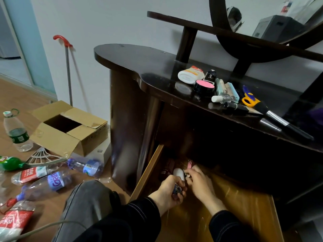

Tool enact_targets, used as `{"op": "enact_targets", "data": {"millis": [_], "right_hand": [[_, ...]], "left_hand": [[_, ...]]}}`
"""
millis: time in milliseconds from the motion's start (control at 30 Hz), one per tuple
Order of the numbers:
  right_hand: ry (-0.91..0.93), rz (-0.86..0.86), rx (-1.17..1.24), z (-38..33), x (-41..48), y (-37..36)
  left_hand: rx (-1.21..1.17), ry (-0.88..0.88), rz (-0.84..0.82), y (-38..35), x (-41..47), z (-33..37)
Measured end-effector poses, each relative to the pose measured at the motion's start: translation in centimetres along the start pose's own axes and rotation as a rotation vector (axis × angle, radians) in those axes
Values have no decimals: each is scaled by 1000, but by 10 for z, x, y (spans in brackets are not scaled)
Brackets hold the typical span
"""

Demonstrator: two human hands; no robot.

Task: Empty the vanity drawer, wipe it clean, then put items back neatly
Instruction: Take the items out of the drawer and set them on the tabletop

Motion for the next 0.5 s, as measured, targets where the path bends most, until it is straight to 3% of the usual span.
{"op": "enact_targets", "data": {"millis": [333, 500], "right_hand": [[-72, -79, -60, 24, -33, 4], [-199, -19, 128, 33, -30, 8]], "left_hand": [[44, 12, 38, 1, -1, -3], [52, 13, 40, 1, -1, -4]]}}
Point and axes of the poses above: each hand's wrist, its own x-axis towards the middle knuckle, its own y-axis out of the back of the hand, z = x × y, the point moved 7 cm from there along x, towards the middle knuckle
